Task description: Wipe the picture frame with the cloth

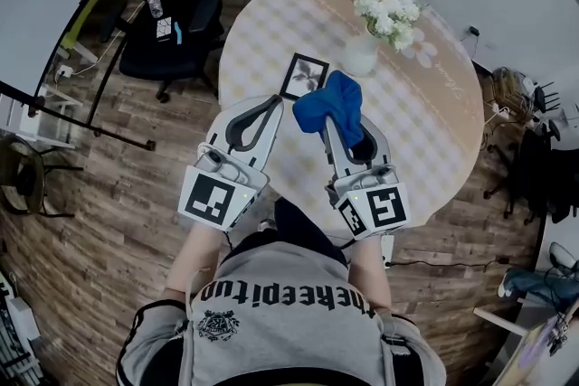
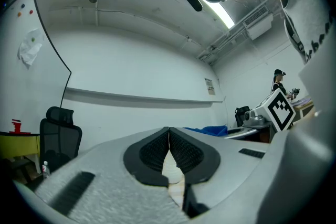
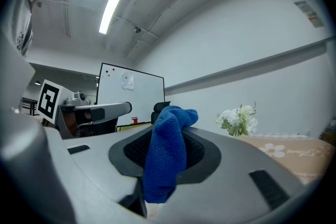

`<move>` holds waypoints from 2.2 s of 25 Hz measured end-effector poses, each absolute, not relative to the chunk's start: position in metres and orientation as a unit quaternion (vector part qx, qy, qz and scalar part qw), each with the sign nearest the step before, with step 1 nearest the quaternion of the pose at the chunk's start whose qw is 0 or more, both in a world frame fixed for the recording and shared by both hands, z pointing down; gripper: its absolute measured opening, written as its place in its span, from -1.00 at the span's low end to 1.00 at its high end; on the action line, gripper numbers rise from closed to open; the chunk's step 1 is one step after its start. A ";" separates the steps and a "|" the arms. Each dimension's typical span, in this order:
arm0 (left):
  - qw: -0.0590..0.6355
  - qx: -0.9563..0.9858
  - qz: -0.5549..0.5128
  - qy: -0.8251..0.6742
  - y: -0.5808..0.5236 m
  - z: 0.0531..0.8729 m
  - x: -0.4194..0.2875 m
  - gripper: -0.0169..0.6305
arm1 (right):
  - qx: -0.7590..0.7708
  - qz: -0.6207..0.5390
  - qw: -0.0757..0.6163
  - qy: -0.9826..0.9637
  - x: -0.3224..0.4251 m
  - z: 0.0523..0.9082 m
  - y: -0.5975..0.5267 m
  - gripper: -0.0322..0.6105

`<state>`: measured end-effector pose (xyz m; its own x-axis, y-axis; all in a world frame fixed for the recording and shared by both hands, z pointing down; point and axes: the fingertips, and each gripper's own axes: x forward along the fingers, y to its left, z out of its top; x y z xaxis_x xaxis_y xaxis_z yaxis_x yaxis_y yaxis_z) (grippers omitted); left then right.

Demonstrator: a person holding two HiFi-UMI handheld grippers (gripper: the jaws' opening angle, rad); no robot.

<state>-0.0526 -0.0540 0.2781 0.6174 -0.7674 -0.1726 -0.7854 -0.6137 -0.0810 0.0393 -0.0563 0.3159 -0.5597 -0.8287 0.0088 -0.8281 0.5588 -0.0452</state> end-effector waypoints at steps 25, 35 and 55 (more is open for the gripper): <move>-0.007 -0.896 0.009 0.445 -0.174 0.327 -0.035 -0.89 | -0.468 -0.112 -0.020 0.876 0.054 0.390 -0.200 -0.60; -0.042 -0.915 -0.012 0.401 -0.201 0.357 -0.040 -0.89 | -0.498 -0.157 -0.059 0.851 0.044 0.439 -0.225 -0.60; -0.088 -0.926 -0.027 0.365 -0.247 0.405 -0.067 -0.89 | -0.502 -0.211 -0.216 0.810 0.011 0.544 -0.276 -0.58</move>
<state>-0.0674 -0.2467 0.4053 0.7321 -0.6715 0.1147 -0.6811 -0.7181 0.1433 0.0114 -0.2757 0.5440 -0.4016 -0.7226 0.5626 -0.9053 0.4060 -0.1247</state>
